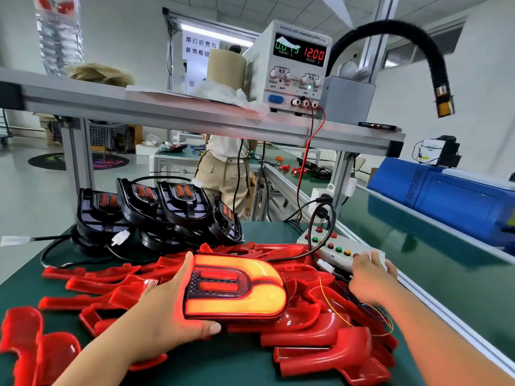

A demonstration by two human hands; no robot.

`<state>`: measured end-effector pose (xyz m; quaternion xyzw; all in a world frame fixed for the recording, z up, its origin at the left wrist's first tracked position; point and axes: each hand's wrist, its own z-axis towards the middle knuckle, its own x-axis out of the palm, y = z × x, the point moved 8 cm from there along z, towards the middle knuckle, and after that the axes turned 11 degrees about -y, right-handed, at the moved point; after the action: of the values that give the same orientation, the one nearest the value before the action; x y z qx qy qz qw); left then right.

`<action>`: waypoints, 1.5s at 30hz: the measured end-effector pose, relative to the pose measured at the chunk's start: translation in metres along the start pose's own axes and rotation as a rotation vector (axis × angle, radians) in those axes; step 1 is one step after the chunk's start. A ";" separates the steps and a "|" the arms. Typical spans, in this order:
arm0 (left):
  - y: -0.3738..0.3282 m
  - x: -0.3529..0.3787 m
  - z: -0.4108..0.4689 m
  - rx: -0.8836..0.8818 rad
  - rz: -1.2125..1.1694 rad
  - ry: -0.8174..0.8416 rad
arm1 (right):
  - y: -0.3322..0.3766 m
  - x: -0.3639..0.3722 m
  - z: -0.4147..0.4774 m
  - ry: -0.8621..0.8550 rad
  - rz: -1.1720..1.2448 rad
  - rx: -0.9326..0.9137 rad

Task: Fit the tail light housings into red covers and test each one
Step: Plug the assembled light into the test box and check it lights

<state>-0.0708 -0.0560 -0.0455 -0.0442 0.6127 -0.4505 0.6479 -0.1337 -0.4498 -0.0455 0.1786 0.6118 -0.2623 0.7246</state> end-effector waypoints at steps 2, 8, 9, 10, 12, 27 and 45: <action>-0.001 0.000 0.000 0.004 0.001 -0.006 | 0.000 0.002 0.001 0.009 -0.013 -0.005; -0.002 0.000 0.000 0.006 0.003 0.002 | -0.001 0.005 0.002 0.022 -0.036 -0.002; -0.002 0.000 0.000 0.010 0.006 0.002 | -0.001 0.005 0.002 0.023 -0.036 0.000; -0.002 0.000 0.000 0.012 0.008 0.003 | -0.001 0.005 0.002 0.023 -0.034 0.004; -0.002 0.000 0.000 0.014 0.007 0.006 | 0.000 0.004 0.002 0.021 -0.031 0.010; -0.001 0.000 -0.001 0.008 0.062 -0.010 | -0.004 0.005 -0.001 0.027 -0.031 0.015; 0.000 0.002 0.000 0.000 0.050 0.011 | -0.001 0.011 0.001 0.041 -0.057 -0.009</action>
<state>-0.0715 -0.0575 -0.0473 -0.0263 0.6172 -0.4342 0.6556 -0.1318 -0.4531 -0.0557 0.1633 0.6324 -0.2763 0.7050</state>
